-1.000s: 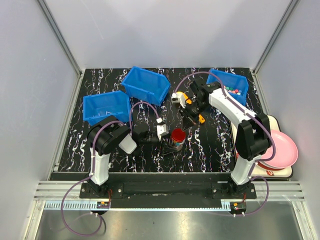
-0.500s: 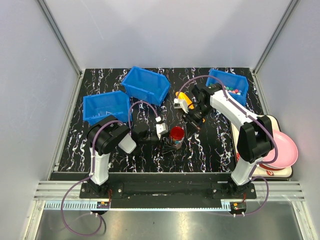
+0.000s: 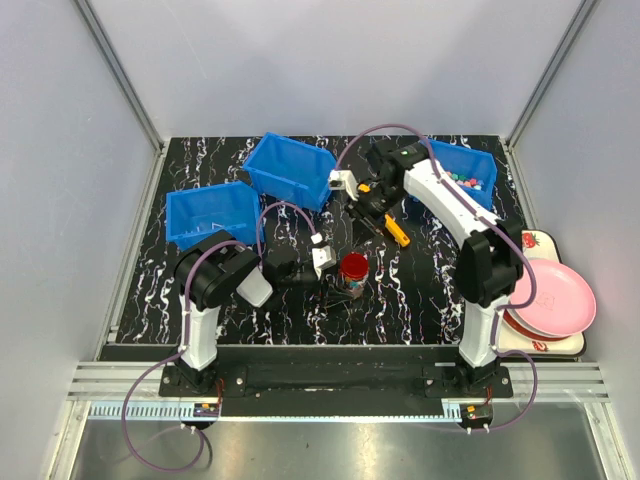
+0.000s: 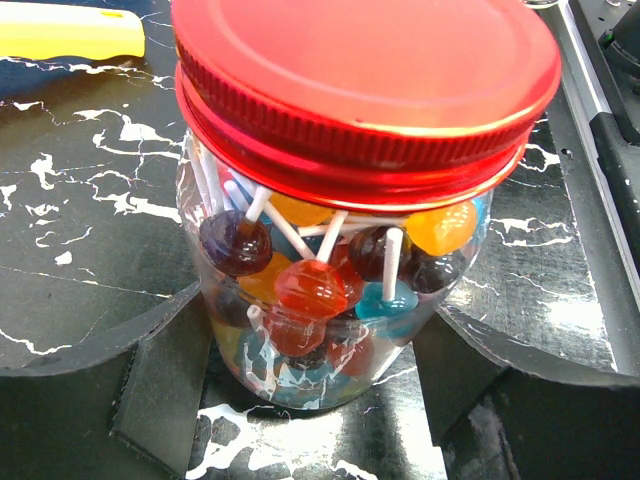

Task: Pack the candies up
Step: Screw the bottle lid onto the packing bottle.

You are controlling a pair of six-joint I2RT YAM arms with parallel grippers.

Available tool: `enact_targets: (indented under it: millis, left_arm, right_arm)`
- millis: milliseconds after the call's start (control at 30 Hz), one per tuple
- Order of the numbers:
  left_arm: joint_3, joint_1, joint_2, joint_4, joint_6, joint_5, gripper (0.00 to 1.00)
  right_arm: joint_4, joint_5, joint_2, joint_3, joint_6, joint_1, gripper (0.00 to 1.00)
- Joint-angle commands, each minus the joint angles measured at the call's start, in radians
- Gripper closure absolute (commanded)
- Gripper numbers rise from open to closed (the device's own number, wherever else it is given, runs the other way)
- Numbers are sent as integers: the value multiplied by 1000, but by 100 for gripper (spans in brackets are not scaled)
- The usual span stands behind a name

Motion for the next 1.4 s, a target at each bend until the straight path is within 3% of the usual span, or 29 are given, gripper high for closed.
enact_targets:
  millis: [0, 233, 900, 1367]
  left_arm:
    - [24, 4, -32, 181, 4, -14, 100]
    - [24, 6, -35, 183, 4, -12, 100]
    - [23, 9, -34, 186, 4, -17, 100]
    - [26, 9, -32, 175, 4, -20, 100]
  right_arm:
    - [-19, -46, 65, 74, -28, 52, 75]
    - [-39, -59, 115, 77, -51, 60, 74]
    - [-34, 7, 46, -43, -53, 11, 82]
    - [-19, -34, 40, -61, -27, -4, 73]
